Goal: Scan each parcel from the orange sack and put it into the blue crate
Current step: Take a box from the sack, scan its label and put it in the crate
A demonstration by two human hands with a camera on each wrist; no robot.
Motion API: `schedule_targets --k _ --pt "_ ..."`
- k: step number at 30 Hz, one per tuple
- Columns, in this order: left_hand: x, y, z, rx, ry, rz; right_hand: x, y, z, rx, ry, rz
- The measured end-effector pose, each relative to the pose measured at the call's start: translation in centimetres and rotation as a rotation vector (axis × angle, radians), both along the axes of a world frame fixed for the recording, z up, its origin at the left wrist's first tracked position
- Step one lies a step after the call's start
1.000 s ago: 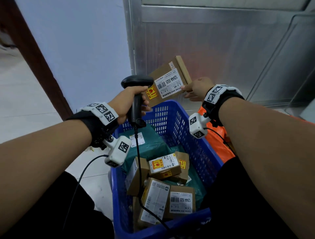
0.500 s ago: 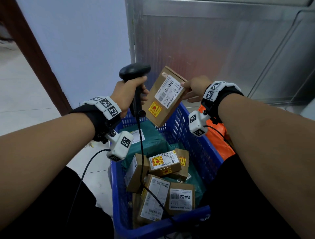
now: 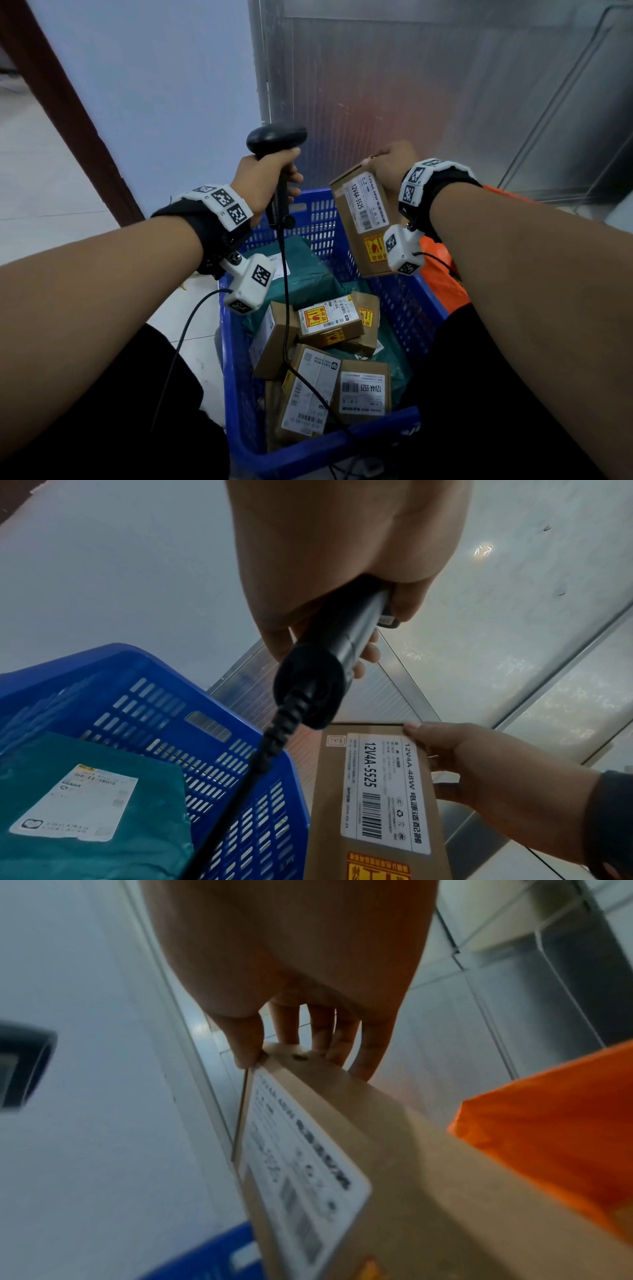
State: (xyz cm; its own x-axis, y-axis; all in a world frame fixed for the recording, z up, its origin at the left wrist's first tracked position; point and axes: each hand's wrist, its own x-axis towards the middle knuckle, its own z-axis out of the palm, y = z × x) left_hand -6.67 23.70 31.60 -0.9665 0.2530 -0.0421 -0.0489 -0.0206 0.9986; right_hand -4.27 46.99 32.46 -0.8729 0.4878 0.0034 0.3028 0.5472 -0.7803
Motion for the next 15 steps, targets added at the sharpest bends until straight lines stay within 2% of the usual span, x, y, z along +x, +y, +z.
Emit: schedule_targets --k 2,8,9,13,15 --pt "0.0 0.4 -0.2 -0.006 -0.011 0.001 -0.1 0.3 -0.6 0.142 -0.103 0.037" --pt "0.0 2.3 -1.2 -0.019 -0.009 0.082 -1.2 1.0 -1.4 0.354 -0.372 0.137" --pt "0.0 2.7 -1.2 -0.015 -0.011 0.088 -1.6 1.2 -1.6 0.328 -0.351 0.129" --pt "0.2 3.6 -1.0 0.016 -0.021 0.104 -3.3 1.9 -1.4 0.113 -0.047 0.002" --pt "0.3 4.0 -0.9 0.022 -0.025 0.102 -4.2 2.1 -1.3 0.163 -0.071 -0.036"
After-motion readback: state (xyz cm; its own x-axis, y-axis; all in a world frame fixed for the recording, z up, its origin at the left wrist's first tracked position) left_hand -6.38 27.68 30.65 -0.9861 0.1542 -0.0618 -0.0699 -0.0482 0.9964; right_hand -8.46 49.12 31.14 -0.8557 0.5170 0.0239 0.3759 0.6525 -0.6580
